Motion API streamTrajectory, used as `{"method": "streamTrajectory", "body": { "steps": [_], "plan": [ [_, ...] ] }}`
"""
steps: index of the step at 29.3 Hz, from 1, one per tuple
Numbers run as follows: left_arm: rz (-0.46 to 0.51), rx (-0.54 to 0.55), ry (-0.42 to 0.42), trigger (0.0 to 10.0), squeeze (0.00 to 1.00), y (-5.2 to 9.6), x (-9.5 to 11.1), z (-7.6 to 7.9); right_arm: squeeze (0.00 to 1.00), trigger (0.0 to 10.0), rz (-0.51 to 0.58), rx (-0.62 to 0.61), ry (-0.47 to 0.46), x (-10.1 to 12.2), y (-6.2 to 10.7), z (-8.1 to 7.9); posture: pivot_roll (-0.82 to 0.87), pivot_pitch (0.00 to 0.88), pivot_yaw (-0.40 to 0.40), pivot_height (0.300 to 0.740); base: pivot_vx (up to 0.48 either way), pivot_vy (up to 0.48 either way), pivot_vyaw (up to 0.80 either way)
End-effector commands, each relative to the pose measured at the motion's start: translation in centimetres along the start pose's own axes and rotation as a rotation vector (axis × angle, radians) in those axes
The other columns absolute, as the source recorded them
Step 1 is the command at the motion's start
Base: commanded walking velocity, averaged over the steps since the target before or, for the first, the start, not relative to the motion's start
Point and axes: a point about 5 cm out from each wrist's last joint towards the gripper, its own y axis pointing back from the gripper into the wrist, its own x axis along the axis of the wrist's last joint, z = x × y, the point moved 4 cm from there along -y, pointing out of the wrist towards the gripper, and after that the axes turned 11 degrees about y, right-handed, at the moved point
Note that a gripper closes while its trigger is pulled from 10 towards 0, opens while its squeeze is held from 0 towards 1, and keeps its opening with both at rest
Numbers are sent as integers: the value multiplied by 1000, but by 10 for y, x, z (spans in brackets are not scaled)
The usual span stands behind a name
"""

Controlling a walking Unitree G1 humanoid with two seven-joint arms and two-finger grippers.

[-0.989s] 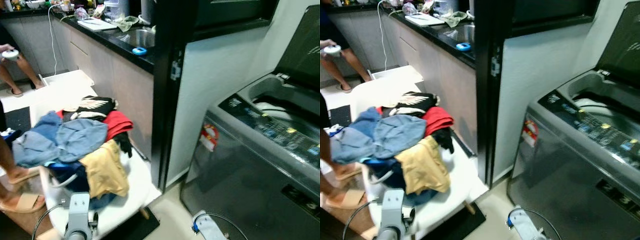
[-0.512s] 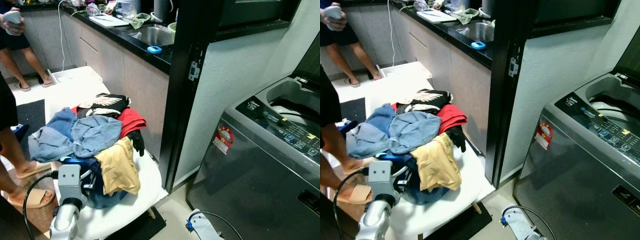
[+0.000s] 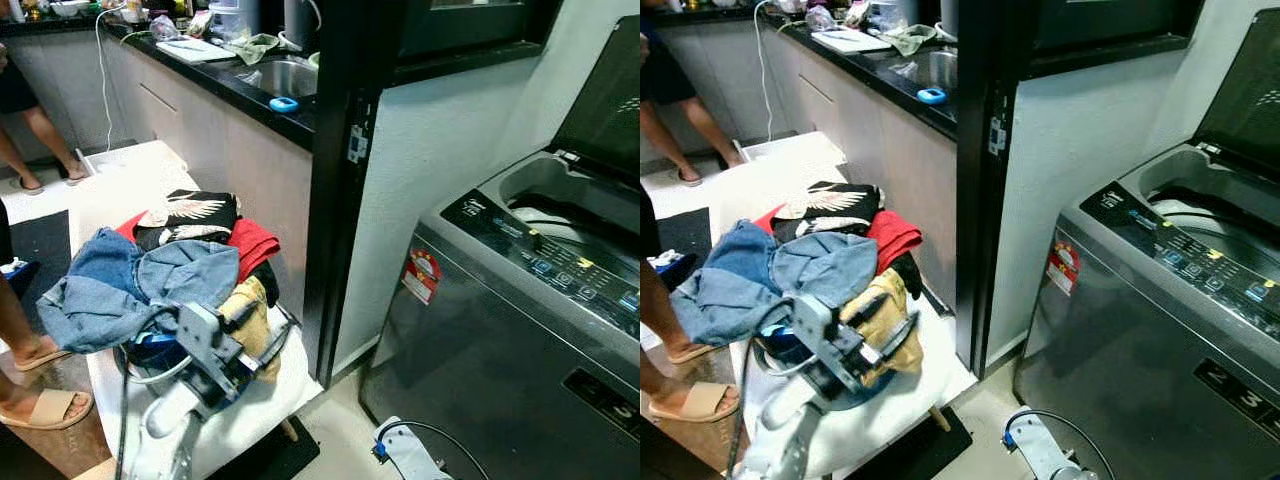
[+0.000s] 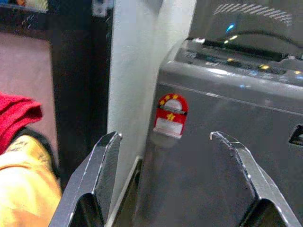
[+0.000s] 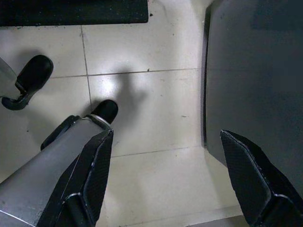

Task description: Clothes washing

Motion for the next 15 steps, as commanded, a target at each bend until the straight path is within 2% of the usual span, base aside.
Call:
{"method": "streamTrajectory", "body": {
  "steps": [1, 3, 5, 6, 9, 10, 12, 13, 14, 15],
  "plan": [
    [44, -8, 3, 10000, 0, -4, 11, 2, 0, 10000, 0, 5, -2, -1, 0, -3, 187, 0, -62, 740, 0, 0, 0],
    [158, 13, -36, 10000, 0, -4, 48, -5, 0, 10000, -5, 10, 3, -4, 0, -4, 187, 0, -62, 740, 0, 0, 0],
    [158, 13, -36, 10000, 0, -4, 48, -5, 0, 10000, -5, 10, 3, -4, 0, -4, 187, 0, -62, 740, 0, 0, 0],
    [197, 35, -69, 10000, 0, -2, 65, -9, 0, 10000, -9, 12, 6, -5, 0, -5, 187, 0, -62, 740, 0, 0, 0],
    [197, 35, -69, 10000, 0, -2, 65, -9, 0, 10000, -9, 12, 6, -5, 0, -5, 187, 0, -62, 740, 0, 0, 0],
    [225, 71, -102, 10000, 0, 3, 79, -15, 0, 10000, -12, 14, 9, -6, 0, -6, 191, 0, -60, 740, 0, 0, 0],
    [225, 71, -102, 10000, 0, 3, 79, -15, 0, 10000, -12, 14, 9, -6, 0, -6, 191, 0, -60, 740, 0, 0, 0],
    [238, 200, -178, 10000, 0, 16, 90, -35, 0, 10000, -15, 15, 12, -7, 0, -6, 191, 0, -59, 740, 0, 0, 0],
    [238, 200, -178, 10000, 0, 16, 90, -35, 0, 10000, -15, 15, 12, -7, 0, -6, 191, 0, -59, 740, 0, 0, 0],
    [238, 355, -237, 10000, 0, 35, 97, -59, 0, 10000, -19, 15, 16, -8, 1, -6, 191, 0, -59, 740, 0, 0, 0]
  ]
}}
